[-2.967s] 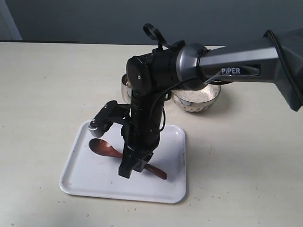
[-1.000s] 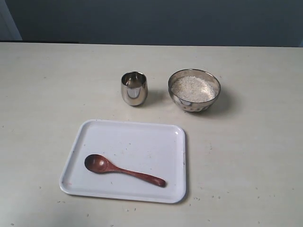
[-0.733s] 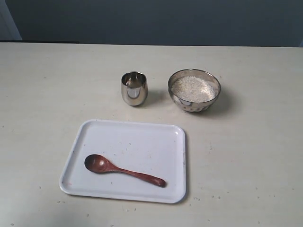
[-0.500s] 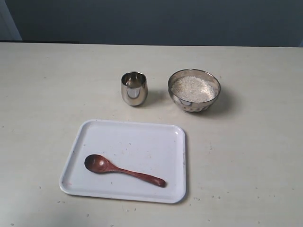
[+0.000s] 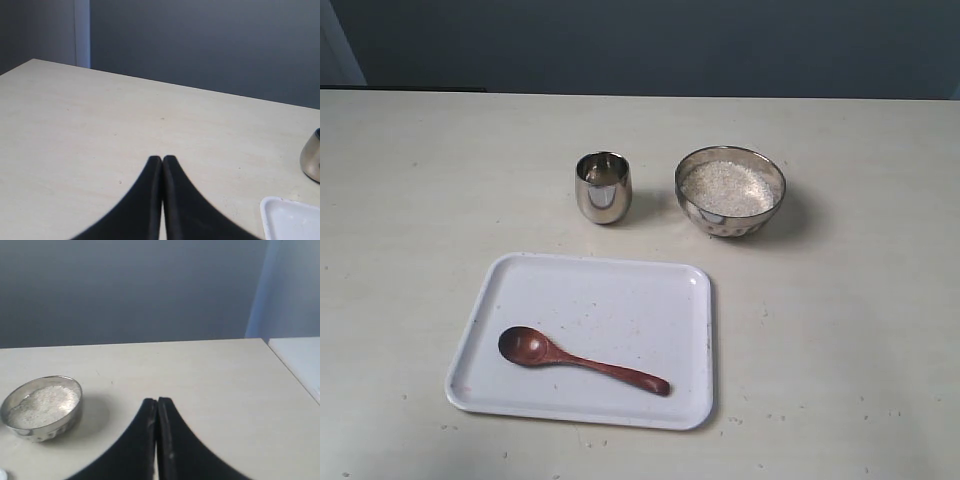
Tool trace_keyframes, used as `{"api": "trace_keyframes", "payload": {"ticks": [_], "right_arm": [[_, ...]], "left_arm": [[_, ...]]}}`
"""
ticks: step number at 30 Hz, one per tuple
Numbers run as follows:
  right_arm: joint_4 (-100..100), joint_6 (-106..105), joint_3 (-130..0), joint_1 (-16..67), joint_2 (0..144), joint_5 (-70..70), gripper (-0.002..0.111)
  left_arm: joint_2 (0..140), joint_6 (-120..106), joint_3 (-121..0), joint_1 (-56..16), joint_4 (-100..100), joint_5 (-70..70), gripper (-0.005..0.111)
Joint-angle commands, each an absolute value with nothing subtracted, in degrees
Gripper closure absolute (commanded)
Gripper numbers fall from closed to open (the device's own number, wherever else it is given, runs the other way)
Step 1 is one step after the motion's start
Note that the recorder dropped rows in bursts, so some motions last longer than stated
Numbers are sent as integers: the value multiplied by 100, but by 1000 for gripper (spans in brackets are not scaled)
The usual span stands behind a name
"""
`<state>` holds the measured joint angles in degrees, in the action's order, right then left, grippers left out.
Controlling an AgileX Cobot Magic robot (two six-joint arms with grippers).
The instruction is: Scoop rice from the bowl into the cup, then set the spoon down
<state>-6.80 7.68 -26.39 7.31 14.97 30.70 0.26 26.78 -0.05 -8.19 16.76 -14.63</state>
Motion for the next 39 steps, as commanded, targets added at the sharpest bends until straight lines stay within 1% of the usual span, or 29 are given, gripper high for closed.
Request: {"api": "trace_keyframes", "payload": {"ticks": [1, 4, 15, 17, 23, 28, 39], "right_arm": [[-279, 756, -1528, 184, 500, 2567, 108], [0, 756, -1042, 0, 18, 2245, 108], [374, 756, -30, -429, 0, 1521, 108], [429, 756, 0, -485, 0, 1328, 108], [341, 707, 0, -536, 0, 1362, 108], [334, 707, 0, -536, 0, 1749, 108], [379, 707, 0, -536, 0, 1765, 108]], "left_arm": [[0, 2678, 0, -809, 1679, -1419, 106], [0, 2678, 0, -809, 1679, -1419, 106], [0, 2678, 0, -809, 1718, -1407, 106], [0, 2678, 0, -809, 1718, -1407, 106], [0, 2678, 0, -809, 1718, -1407, 106], [0, 2678, 0, -809, 1718, -1407, 106], [0, 2678, 0, -809, 1718, -1407, 106]]}}
